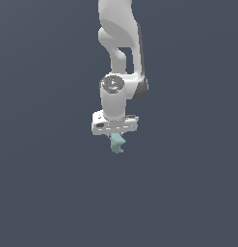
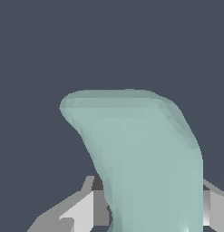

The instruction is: Pick up the object and move it to a goal position.

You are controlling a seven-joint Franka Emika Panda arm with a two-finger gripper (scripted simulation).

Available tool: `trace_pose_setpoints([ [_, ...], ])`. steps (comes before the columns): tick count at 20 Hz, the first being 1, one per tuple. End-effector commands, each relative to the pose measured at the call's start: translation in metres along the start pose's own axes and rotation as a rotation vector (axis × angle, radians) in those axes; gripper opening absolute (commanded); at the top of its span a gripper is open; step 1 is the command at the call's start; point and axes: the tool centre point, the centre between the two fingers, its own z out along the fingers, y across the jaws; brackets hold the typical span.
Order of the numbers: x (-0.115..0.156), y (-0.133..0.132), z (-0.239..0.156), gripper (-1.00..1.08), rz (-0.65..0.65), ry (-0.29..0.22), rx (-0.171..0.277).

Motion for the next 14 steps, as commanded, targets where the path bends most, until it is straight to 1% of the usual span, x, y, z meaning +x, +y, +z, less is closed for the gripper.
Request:
trace_pose_setpoints([
  [1, -0.01, 0.007, -0.005, -1.0, 0.001, 0.001, 0.0],
  [7, -0.026, 0.018, -0.011, -1.0, 0.001, 0.001, 0.0],
  [14, -0.027, 0.019, -0.013, -1.0, 0.001, 0.001, 0.0],
])
